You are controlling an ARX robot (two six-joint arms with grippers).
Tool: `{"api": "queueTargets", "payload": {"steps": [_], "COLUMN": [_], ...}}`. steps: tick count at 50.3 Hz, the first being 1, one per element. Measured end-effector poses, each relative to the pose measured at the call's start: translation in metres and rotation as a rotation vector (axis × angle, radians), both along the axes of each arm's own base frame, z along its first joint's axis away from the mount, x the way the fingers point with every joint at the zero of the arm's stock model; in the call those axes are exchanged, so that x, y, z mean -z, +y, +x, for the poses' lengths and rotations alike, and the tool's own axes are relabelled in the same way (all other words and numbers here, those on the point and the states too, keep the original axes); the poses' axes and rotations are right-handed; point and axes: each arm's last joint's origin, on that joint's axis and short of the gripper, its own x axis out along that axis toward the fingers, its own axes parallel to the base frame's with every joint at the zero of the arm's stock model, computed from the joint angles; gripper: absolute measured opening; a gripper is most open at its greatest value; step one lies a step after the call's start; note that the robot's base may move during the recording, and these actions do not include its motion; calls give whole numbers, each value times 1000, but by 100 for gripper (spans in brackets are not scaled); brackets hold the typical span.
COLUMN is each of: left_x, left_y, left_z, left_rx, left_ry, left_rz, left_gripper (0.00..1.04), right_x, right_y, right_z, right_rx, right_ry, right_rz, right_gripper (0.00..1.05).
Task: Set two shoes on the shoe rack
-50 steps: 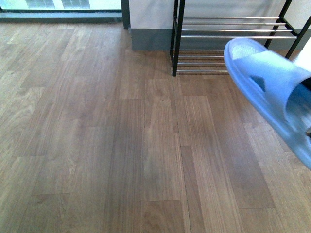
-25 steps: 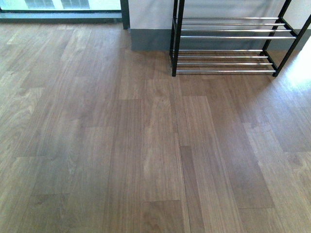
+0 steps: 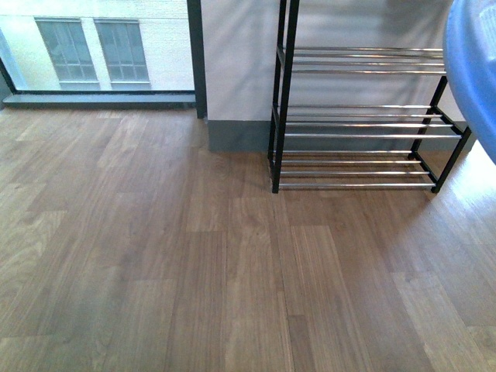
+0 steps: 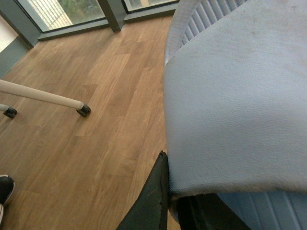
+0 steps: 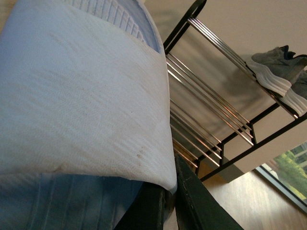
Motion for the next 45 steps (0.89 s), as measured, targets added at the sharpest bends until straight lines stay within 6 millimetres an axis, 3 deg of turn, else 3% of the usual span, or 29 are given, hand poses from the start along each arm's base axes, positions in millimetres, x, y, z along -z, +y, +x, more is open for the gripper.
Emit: {"api": "queueTargets", "payload": {"steps": [45], "left_x": [0], "left_y": [0], "left_z": [0], "left_rx": [4], "left_ry": [0], "left_rz": [0], "left_gripper": [2], "right_x": [1], "right_y": [0], "right_z": [0], "right_rx": [1], "right_ry": [4], "right_rz": [6], "right_gripper": [2]}}
